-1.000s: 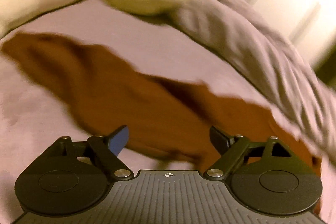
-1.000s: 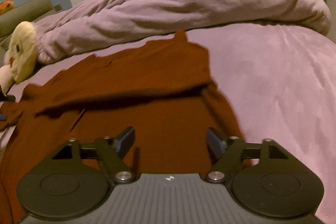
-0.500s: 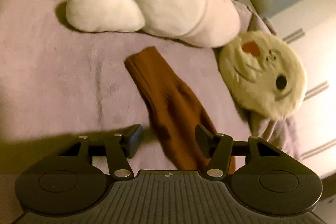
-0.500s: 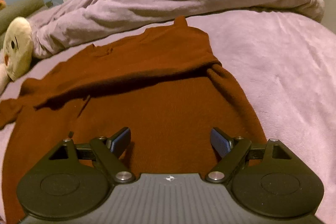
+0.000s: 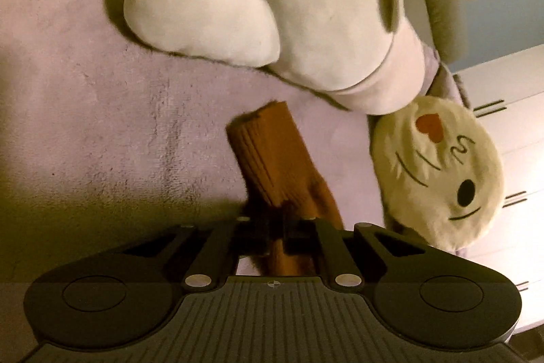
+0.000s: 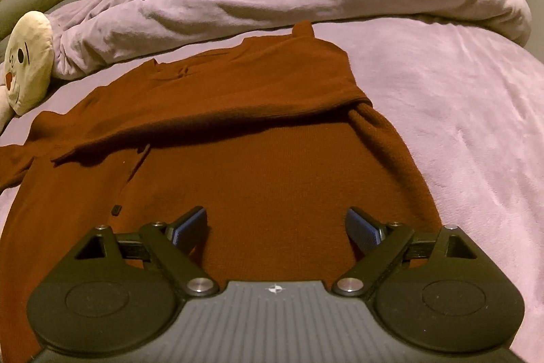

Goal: Fold small clothes

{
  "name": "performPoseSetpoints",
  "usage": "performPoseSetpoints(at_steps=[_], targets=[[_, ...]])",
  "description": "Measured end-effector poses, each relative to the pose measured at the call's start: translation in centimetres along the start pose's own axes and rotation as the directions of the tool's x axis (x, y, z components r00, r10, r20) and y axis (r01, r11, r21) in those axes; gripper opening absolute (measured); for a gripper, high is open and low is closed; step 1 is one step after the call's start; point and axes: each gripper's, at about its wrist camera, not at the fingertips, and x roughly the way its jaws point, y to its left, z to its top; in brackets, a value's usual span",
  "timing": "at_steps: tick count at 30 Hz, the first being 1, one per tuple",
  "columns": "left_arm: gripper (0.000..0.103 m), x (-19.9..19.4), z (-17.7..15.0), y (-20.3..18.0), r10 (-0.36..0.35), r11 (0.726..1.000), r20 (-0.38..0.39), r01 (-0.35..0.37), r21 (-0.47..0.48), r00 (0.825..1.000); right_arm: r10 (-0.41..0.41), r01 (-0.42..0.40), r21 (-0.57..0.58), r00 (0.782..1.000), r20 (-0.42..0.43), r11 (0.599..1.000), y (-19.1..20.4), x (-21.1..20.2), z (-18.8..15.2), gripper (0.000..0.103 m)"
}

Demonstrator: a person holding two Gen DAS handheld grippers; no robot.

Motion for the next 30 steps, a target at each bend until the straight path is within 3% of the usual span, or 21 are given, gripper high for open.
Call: performPoseSetpoints(at_steps=[4,8,11,14,17,19,21,22,24,26,30], targets=[[0.007,-2.1,-1.4,-3.6,-0.056,0.981,0.019,0.052,0.185,0.998,0.008,-0.008,0.016,1.000,0.005,1.000,-0.3,0.0,0.1,0.089],[0.007,-4.6,-4.9,-8.9,-0.178,0.928,-0.046,0.183,0.324,0.983,0.019,-0.020,0.028,1.000,0.013,0.999,-0.4,0.0,0.1,0.089],[0.007,-6.8,-10.0,-13.4,-0.278,0.843,-0.134,0.309,0.440,0.951,0.034,-0.035,0.046,0.999,0.019,0.998,-0.5,-0.2,0.1,0.089],[0.007,-8.3,-16.9,-17.1,-0.333,0.724,-0.276,0.432,0.537,0.901,0.058,-0.060,0.064,0.998,0.028,0.996,-0.6,-0.6,0.1,0.089],[0.008,-8.8,-24.9,-19.3,-0.306,0.590,-0.403,0.504,0.631,0.863,0.075,-0.078,0.078,0.996,0.040,0.994,-0.9,-1.1,0.1,0.089],[0.009,-8.1,-29.2,-19.7,-0.239,0.545,-0.445,0.498,0.674,0.863,0.082,-0.086,0.087,0.995,0.048,0.992,-1.1,-1.5,0.1,0.089],[0.020,-7.1,-32.4,-19.2,-0.168,0.536,-0.474,0.483,0.692,0.865,0.094,-0.099,0.098,0.994,0.052,0.990,-1.4,-1.9,0.1,0.089],[0.031,-6.9,-33.5,-18.8,-0.133,0.535,-0.474,0.466,0.705,0.870,0.101,-0.106,0.099,0.993,0.055,0.989,-1.5,-2.1,0.1,0.089],[0.044,-6.8,-34.1,-17.8,-0.098,0.553,-0.463,0.435,0.711,0.881,0.116,-0.122,0.095,0.991,0.062,0.988,-1.6,-2.6,0.3,0.089],[0.046,-7.3,-33.6,-16.4,-0.065,0.570,-0.432,0.389,0.724,0.900,0.141,-0.147,0.092,0.988,0.070,0.985,-1.5,-2.8,0.6,0.089],[0.051,-7.5,-30.9,-13.8,0.023,0.574,-0.325,0.254,0.778,0.946,0.214,-0.218,0.064,0.975,0.066,0.974,0.0,-2.0,1.6,0.089]])
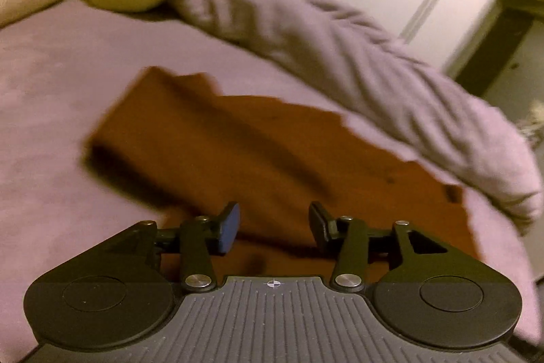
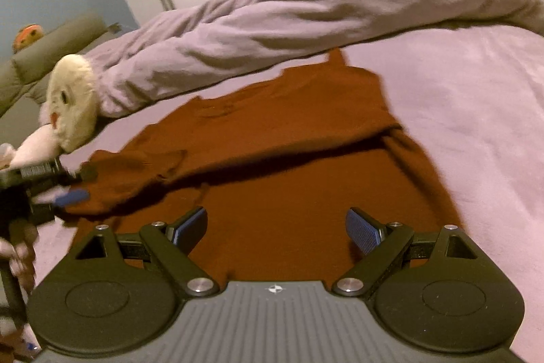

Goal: Fold small clothes

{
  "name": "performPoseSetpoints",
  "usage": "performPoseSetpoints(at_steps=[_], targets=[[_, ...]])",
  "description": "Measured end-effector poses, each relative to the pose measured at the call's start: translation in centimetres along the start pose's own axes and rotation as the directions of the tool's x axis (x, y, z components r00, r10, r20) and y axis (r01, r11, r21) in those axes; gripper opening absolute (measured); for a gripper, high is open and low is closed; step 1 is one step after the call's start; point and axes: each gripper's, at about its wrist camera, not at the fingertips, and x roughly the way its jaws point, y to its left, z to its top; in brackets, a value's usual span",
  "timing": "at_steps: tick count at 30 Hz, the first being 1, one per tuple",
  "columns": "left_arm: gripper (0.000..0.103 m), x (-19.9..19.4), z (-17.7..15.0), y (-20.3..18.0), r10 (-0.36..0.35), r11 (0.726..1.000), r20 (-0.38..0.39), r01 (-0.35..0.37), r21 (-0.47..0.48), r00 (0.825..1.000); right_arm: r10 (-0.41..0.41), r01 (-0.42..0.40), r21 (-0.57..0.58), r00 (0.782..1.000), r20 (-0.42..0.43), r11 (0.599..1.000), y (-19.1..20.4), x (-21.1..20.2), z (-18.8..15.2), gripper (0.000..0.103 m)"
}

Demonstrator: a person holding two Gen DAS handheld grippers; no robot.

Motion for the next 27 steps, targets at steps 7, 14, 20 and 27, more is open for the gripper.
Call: performPoseSetpoints(at_steps=[7,14,20,27], targets=[[0.058,-1.4,-1.6,4.3,0.070,0.997,-0.055,-0.071,-0.014,0.996,0.240,-0.236,0.045,0.966,-0.101,0.971,5.4,5.8,2.5,0.041],[0.061,-1.1,-2.9,4.8,0.062,0.998,-0.054,-0.061,0.021,0.997,0.289,-0.254,0.195,0.941,-0.176,0.947,6.6,11.6,5.3,0.042],[0.064,-1.0,-3.0,4.7,0.054,0.998,-0.054,-0.053,0.030,0.997,0.274,-0.214,0.249,0.930,-0.243,0.945,6.4,14.3,5.4,0.042],[0.069,-1.2,-2.7,4.2,0.067,0.997,-0.061,-0.065,0.027,0.996,0.315,-0.254,0.234,0.908,-0.276,0.938,8.1,15.8,5.2,0.005]])
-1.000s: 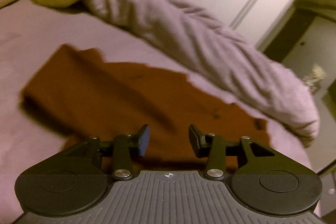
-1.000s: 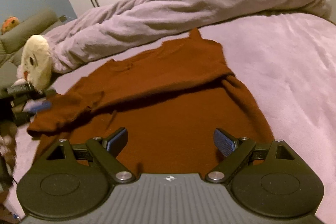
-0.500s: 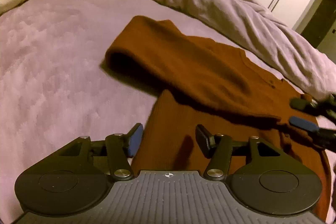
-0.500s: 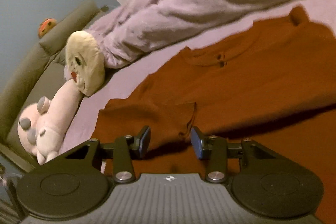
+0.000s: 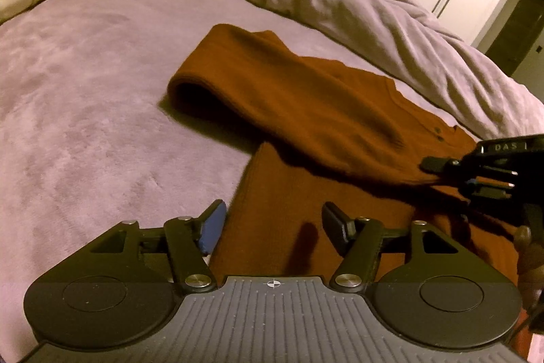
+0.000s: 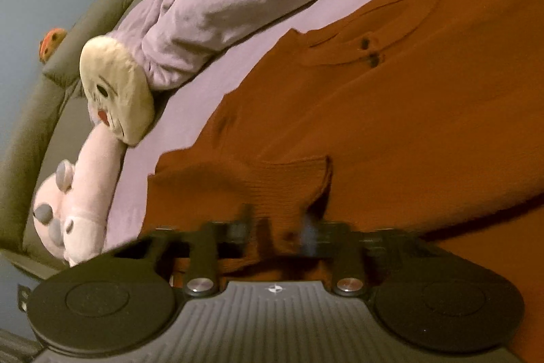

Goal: Fold small clothes

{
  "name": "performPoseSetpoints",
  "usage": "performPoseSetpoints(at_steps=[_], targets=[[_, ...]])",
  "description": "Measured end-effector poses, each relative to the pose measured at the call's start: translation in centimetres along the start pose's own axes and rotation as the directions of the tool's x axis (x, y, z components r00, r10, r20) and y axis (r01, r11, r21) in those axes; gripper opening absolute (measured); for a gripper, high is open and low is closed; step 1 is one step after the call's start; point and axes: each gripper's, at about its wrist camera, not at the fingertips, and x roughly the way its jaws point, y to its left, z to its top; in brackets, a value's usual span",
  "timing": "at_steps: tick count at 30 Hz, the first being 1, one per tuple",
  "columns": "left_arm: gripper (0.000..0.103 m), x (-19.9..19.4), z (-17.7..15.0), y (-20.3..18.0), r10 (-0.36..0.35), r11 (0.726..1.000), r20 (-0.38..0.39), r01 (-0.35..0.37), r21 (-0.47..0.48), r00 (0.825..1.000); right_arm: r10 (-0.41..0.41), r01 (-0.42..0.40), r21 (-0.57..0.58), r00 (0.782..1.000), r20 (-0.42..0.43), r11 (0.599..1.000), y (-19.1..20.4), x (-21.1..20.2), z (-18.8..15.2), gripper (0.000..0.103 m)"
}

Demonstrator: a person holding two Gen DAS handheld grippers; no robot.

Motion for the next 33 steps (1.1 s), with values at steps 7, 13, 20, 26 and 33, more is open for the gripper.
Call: performPoseSetpoints(at_steps=[7,13,20,26,33], targets=[[0.072,0.4,2.0,-0.9,0.040,0.999,0.052,-0.041,0.032,0.998,-0.138,0.208,-0.312,0.963,0.231,0.927,3.0,-4.9,-0.7,0.004],[0.071,3.1,3.3,-1.7,0.067,0.998,0.032,-0.068,0.015,0.997,-0.296,0.417,-0.311,0.881,0.369,0.854,-0.4,-9.3,0.5,0.004],[0.072,3.7,2.6,-2.7,0.051,0.997,0.008,-0.051,0.052,0.999,-0.352,0.397,-0.123,0.892,0.283,0.909,-7.1,-10.0,2.8,0.011],[0.073,3.6,2.1,-3.3,0.054,0.995,-0.007,-0.053,0.086,0.999,-0.237,0.249,-0.020,0.941,0.241,0.968,-9.6,-9.4,3.0,0.029],[0.075,3.5,2.2,-3.5,0.061,0.995,-0.008,-0.060,0.086,0.998,-0.269,0.337,-0.208,0.917,0.295,0.918,-6.0,-9.0,2.9,0.003]])
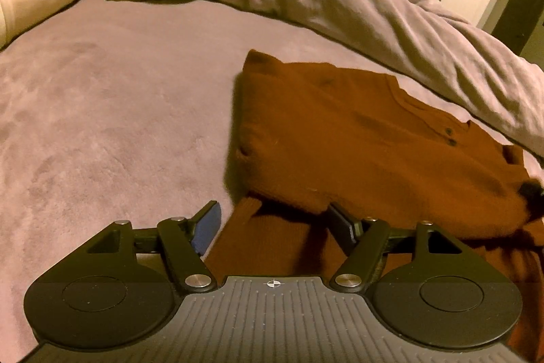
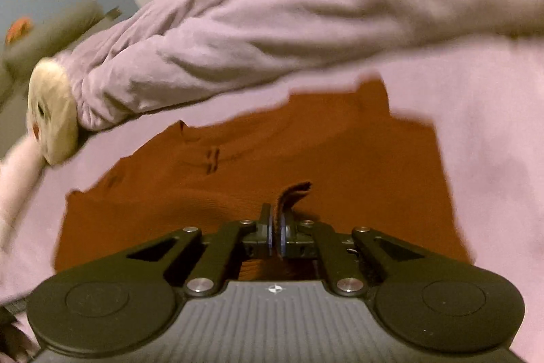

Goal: Fold small clothes

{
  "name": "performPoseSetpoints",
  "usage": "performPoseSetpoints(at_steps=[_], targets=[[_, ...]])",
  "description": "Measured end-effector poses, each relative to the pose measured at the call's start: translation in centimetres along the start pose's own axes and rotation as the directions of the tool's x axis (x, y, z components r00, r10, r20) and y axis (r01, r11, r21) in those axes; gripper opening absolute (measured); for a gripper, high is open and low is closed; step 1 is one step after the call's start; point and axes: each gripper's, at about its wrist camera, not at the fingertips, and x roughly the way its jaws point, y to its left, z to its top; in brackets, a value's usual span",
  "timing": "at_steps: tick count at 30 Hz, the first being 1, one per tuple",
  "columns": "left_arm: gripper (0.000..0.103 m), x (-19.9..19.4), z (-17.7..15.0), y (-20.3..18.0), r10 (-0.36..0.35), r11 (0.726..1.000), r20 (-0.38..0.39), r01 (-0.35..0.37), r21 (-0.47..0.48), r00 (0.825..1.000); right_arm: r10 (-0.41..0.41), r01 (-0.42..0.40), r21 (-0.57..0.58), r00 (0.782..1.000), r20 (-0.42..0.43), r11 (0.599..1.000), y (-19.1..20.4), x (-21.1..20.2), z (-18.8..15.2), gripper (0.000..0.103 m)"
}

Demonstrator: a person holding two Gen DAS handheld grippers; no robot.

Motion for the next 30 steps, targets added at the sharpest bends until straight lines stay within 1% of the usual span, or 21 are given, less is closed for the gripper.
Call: performPoseSetpoints(at_steps=[2,4,7,8,10,13,16,19,22,24,26,30], targets=[[0.076,0.1,0.0,-0.2,0.003,1.000,-0.002,-0.003,0.006,1.000,-0.023,0.027,-0.077,0.998,0.053,0.997,1.1,-0.8,0.6,0.003],[0.076,0.1,0.0,-0.3,0.003,1.000,-0.003,-0.003,0.011,1.000,-0.057,0.069,-0.129,0.994,0.094,0.989,1.6,-1.3,1.2,0.003],[0.076,0.2,-0.1,-0.4,0.010,1.000,-0.005,-0.010,0.014,1.000,-0.142,0.173,-0.192,0.976,0.163,0.966,1.8,-1.9,1.8,0.003],[0.076,0.3,-0.1,-0.4,0.012,1.000,-0.006,-0.012,0.013,1.000,-0.162,0.193,-0.191,0.973,0.165,0.962,1.4,-1.8,2.0,0.003],[0.076,0.4,0.0,-0.4,0.014,1.000,-0.008,-0.014,0.009,1.000,-0.178,0.202,-0.160,0.972,0.152,0.966,0.1,-1.6,2.2,0.003],[0.076,0.6,0.0,-0.5,0.020,1.000,-0.009,-0.020,0.007,1.000,-0.234,0.258,-0.173,0.961,0.148,0.951,-1.2,-1.2,1.7,0.003],[0.076,0.8,0.2,-0.5,0.033,0.999,-0.010,-0.033,0.010,0.999,-0.269,0.292,-0.173,0.952,0.146,0.941,-2.2,-0.7,1.4,0.003],[0.076,1.1,0.6,-0.5,0.047,0.999,-0.004,-0.047,0.004,0.999,-0.299,0.327,-0.201,0.941,0.159,0.923,-2.3,-0.2,1.0,0.003],[0.076,1.4,1.0,-0.3,0.082,0.997,0.011,-0.082,0.003,0.997,-0.318,0.351,-0.234,0.933,0.166,0.907,-2.2,0.1,0.8,0.003],[0.076,1.7,1.2,0.0,0.122,0.993,0.021,-0.122,-0.006,0.992,-0.317,0.347,-0.229,0.935,0.159,0.910,-2.4,0.5,0.8,0.003],[0.077,1.9,1.4,0.4,0.138,0.990,0.017,-0.138,-0.011,0.990,-0.302,0.326,-0.205,0.943,0.142,0.923,-3.0,0.7,1.0,0.003],[0.077,1.6,1.6,0.4,0.156,0.988,0.004,-0.156,-0.011,0.988,-0.209,0.215,-0.068,0.974,0.092,0.974,-6.0,1.1,1.2,0.004]])
